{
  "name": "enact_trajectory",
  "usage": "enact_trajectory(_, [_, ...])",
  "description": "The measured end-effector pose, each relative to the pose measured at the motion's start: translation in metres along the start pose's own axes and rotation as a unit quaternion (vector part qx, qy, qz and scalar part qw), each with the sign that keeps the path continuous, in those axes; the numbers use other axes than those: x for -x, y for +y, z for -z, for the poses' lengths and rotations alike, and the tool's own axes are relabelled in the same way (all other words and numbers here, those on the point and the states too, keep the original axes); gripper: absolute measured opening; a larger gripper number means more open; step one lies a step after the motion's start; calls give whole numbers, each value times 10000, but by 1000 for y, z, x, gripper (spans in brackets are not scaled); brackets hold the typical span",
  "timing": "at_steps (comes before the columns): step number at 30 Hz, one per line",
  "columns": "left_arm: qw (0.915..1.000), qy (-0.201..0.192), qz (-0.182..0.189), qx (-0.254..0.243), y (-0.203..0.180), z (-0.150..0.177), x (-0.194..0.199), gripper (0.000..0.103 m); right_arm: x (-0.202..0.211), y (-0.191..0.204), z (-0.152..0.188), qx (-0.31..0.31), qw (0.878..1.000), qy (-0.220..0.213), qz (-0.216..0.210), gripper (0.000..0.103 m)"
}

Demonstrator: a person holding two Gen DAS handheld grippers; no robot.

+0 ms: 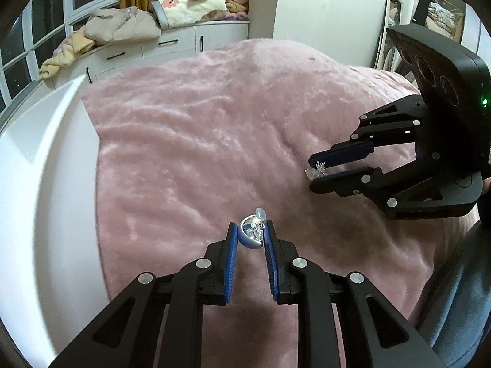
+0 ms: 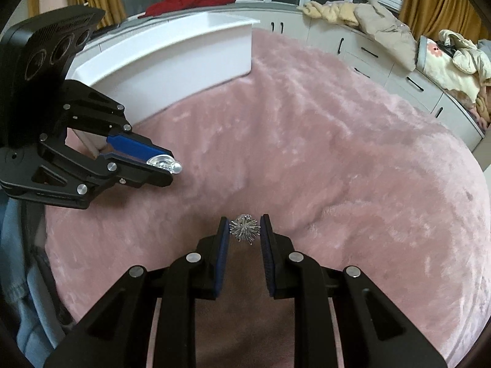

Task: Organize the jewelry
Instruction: 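Carry both silver earrings over the white tray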

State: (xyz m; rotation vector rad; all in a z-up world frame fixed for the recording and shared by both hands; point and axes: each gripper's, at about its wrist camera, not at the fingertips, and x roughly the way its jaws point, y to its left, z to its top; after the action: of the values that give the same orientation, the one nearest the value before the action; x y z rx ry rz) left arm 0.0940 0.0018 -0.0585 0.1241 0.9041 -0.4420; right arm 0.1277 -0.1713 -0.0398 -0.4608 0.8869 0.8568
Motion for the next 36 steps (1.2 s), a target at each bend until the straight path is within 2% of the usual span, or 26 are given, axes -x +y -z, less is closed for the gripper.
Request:
enact_trajectory(7, [9997,-205,-67,61,8,-7,29,22,19,9,-16,122,9997,-200,73,21])
enact_trajectory(13, [9989,-400,33,258,17,-16,57,22,38,16,-45,296,9984,-468,107,21])
enact_trajectory(18, [9977,-612,-95,275,27,-25,83,22,48,25,-77,585,9963,-608,154,21])
enact_trajectory(27, [9937,-788,-421,674,77,-18,123,22,46,48,-136,794,9923,-935,170,21])
enact_trajectory(36, [9859,-825,-732,1260,133,6,146,23,31,68,-177,767,9910,-1084,164,21])
